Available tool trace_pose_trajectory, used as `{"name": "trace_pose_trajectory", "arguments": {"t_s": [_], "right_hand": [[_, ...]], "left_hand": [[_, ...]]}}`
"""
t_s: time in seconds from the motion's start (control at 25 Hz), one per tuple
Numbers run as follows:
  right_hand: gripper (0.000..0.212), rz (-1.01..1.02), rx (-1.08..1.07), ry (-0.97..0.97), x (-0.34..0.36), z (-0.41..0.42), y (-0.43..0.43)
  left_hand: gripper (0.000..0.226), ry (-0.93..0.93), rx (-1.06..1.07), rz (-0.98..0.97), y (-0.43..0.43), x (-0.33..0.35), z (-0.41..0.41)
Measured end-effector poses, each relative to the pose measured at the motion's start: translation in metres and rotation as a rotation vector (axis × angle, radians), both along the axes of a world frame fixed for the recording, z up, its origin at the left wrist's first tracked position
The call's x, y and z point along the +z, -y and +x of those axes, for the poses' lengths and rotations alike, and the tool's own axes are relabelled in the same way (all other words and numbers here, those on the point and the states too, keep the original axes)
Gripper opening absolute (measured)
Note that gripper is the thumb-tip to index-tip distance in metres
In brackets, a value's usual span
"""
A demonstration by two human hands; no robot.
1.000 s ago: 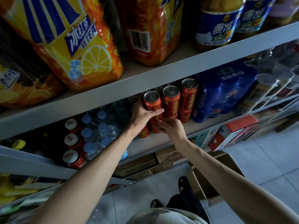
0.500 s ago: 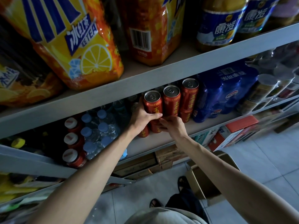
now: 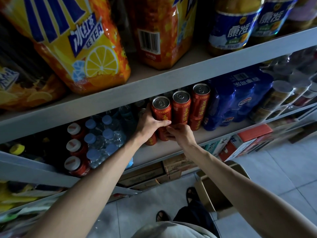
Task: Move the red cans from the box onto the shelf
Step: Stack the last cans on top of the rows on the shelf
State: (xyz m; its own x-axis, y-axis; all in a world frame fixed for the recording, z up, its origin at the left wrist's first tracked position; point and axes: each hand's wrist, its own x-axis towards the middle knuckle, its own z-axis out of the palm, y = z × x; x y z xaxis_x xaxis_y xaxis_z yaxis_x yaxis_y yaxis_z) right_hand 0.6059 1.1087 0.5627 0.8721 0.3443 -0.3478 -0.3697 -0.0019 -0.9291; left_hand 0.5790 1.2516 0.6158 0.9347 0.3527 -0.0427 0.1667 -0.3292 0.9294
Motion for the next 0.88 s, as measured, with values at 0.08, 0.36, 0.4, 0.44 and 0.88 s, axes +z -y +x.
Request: {"name": "trace_pose_trajectory", "arguments": {"t_s": [0.08, 0.36, 0.4, 0.44, 0.88], "right_hand": [[0.014, 0.005, -0.001, -0.011, 0.000, -0.001, 0.000], [0.009, 0.015, 0.011, -0.034, 0.009, 0.001, 0.003], [0.010, 0.013, 0.016, -0.033, 0.010, 0.001, 0.004], [0.012, 0.014, 0.019, -0.036, 0.011, 0.001, 0.004], [0.021, 0.089, 0.032, -0.118, 0.015, -0.003, 0.007]], "left_hand": [[0.083, -0.009, -0.009, 0.004, -0.001, 0.000, 0.000], [0.082, -0.012, 0.001, 0.004, 0.000, -0.002, 0.000], [0.082, -0.019, -0.006, 0.007, -0.002, -0.002, 0.001], [0.082, -0.028, -0.016, 0.009, -0.003, -0.002, 0.001], [0.084, -0.053, -0.024, 0.024, -0.003, 0.002, 0.000]]}}
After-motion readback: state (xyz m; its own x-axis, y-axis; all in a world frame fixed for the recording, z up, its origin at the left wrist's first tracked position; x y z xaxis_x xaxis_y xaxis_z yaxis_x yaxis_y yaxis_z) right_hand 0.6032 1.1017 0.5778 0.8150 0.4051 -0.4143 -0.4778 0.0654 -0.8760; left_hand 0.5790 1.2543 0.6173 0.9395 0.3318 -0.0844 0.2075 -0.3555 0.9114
